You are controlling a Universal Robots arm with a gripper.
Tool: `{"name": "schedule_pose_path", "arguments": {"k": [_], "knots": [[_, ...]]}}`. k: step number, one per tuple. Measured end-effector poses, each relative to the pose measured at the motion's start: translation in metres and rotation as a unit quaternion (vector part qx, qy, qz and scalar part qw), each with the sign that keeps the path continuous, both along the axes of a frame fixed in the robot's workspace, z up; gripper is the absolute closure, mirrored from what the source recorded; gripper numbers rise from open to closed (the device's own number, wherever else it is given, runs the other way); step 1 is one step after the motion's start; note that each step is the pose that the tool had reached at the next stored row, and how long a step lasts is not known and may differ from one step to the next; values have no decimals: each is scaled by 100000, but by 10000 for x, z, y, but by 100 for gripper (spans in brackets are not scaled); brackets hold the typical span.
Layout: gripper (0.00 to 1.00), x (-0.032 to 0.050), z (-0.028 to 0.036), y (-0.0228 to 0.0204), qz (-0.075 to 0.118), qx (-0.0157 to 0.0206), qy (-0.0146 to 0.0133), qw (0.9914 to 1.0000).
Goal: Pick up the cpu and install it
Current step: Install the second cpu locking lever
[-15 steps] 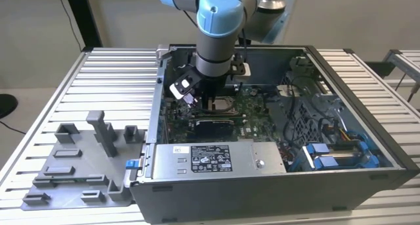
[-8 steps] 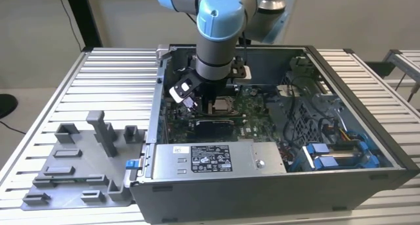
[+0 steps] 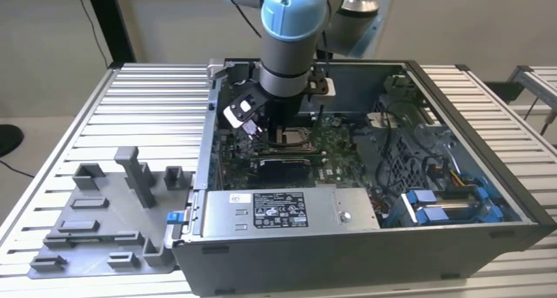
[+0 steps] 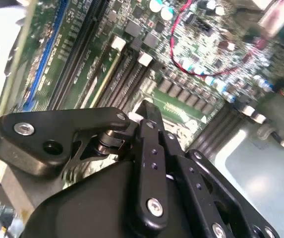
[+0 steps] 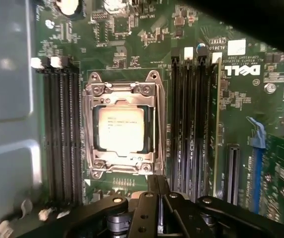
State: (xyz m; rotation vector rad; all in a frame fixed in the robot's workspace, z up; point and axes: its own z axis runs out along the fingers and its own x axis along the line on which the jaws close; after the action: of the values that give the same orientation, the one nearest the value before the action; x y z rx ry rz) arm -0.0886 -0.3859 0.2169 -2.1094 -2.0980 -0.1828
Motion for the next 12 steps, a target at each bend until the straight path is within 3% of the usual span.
{"name": "schedule_pose_path", "arguments": {"k": [12], "knots": [[100, 0, 535, -1, 8, -36, 10, 100000]]}}
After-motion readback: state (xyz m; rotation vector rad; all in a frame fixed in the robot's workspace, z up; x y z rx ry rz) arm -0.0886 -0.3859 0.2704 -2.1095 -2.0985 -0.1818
